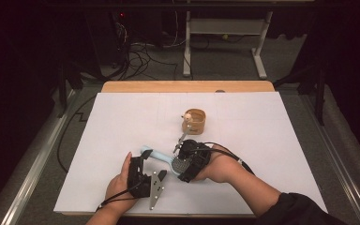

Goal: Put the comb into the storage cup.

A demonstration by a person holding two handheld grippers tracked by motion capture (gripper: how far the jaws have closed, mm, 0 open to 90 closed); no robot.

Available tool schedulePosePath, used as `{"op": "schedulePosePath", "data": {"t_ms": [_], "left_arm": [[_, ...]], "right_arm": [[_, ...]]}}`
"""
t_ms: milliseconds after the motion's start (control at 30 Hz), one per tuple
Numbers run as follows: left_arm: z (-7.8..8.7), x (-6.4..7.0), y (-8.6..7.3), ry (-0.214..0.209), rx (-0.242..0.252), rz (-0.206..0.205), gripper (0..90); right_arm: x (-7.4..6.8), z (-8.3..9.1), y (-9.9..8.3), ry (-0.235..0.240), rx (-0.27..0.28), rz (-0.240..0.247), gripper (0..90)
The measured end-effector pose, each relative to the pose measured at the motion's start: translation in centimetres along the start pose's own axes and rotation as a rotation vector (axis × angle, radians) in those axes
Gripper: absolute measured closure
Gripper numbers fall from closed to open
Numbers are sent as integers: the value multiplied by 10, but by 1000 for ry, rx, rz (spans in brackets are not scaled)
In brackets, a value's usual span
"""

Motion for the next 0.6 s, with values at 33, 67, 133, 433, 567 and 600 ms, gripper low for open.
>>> {"op": "schedulePosePath", "data": {"t_ms": [33, 67, 133, 433, 567, 600], "left_arm": [[0, 0, 0, 0, 0, 0, 69], [0, 0, 0, 0, 0, 0, 69], [0, 0, 0, 0, -1, 0, 72], [0, -2, 0, 5, 1, -2, 75], [1, -2, 0, -9, -4, 1, 120], [0, -2, 0, -8, -4, -2, 128]], "right_arm": [[-1, -1, 1, 1, 1, -1, 207], [-1, -1, 1, 0, 1, 3, 207], [-2, -2, 3, 0, -5, 9, 206], [-5, -5, 8, 2, -16, 24, 207], [-6, -6, 10, 1, -11, 21, 206], [-7, -7, 10, 1, -3, 22, 207]]}}
Point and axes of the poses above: each handheld gripper's, and its own axes: z roughly backward along the jaws, y roughly out of its top, x roughly to its right, the point moved 7 cm from there along -z, roughly forward along the jaws, and after that the axes turned 2 degrees about x, right-handed, at the moved point
